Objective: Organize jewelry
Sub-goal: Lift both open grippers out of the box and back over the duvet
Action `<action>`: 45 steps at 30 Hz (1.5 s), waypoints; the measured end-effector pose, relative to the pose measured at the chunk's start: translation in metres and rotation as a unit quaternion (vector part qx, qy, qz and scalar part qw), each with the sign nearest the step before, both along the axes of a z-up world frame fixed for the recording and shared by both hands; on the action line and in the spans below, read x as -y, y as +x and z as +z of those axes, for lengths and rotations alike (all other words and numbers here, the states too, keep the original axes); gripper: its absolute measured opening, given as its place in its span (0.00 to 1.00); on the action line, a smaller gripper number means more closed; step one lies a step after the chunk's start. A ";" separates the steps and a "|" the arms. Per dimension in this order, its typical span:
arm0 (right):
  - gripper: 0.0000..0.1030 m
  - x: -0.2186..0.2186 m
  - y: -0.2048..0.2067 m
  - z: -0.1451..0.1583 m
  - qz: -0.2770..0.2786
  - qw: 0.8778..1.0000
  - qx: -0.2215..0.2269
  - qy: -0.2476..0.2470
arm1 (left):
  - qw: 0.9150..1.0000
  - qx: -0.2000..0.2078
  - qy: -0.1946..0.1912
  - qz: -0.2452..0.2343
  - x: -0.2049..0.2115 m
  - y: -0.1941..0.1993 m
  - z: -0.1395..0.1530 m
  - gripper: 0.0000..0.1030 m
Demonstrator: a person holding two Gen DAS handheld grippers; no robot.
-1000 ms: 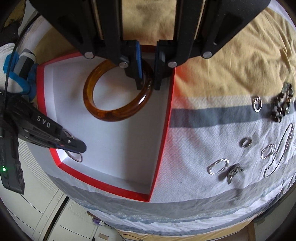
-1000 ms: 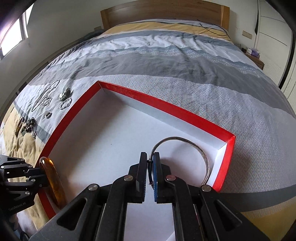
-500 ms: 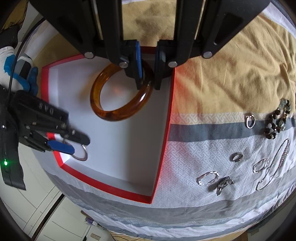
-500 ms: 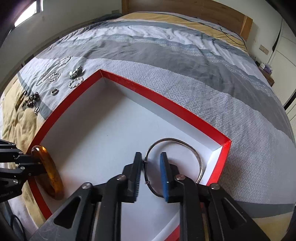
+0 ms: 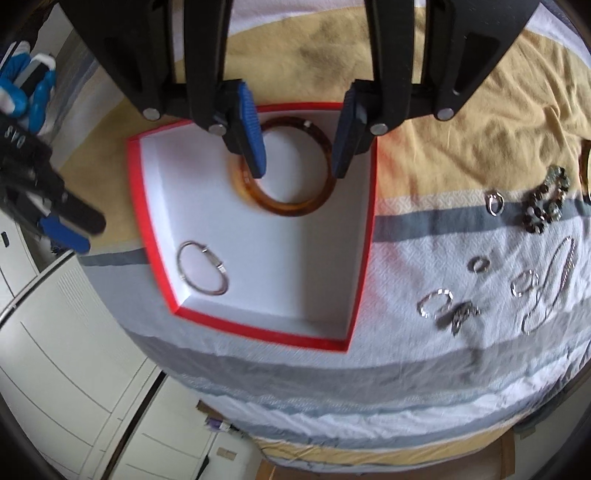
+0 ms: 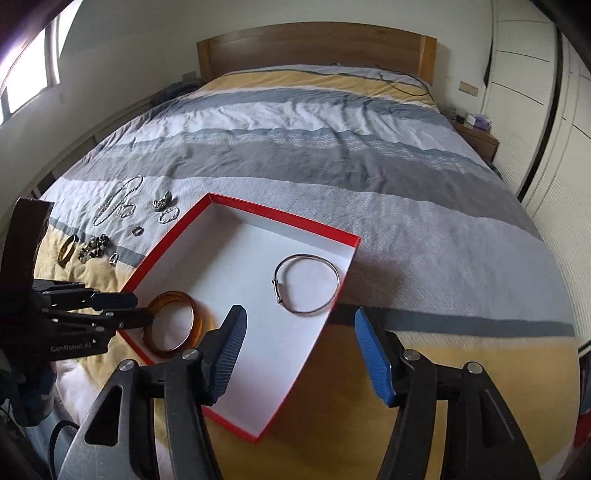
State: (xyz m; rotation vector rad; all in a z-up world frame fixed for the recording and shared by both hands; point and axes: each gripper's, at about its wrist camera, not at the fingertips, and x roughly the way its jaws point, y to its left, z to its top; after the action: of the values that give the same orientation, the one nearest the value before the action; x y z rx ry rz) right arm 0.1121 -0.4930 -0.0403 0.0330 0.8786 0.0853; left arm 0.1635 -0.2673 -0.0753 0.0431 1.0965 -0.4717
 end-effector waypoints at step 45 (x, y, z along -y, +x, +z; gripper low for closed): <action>0.57 -0.247 -0.114 0.098 0.054 0.995 0.053 0.061 | 0.983 0.155 0.004 0.094 -0.238 -0.147 0.142 0.37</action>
State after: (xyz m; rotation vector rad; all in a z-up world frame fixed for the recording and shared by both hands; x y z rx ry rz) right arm -0.0016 -0.2460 0.0581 0.0942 0.7671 0.2389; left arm 0.0163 -0.0296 0.0667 0.0181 0.7863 -0.2788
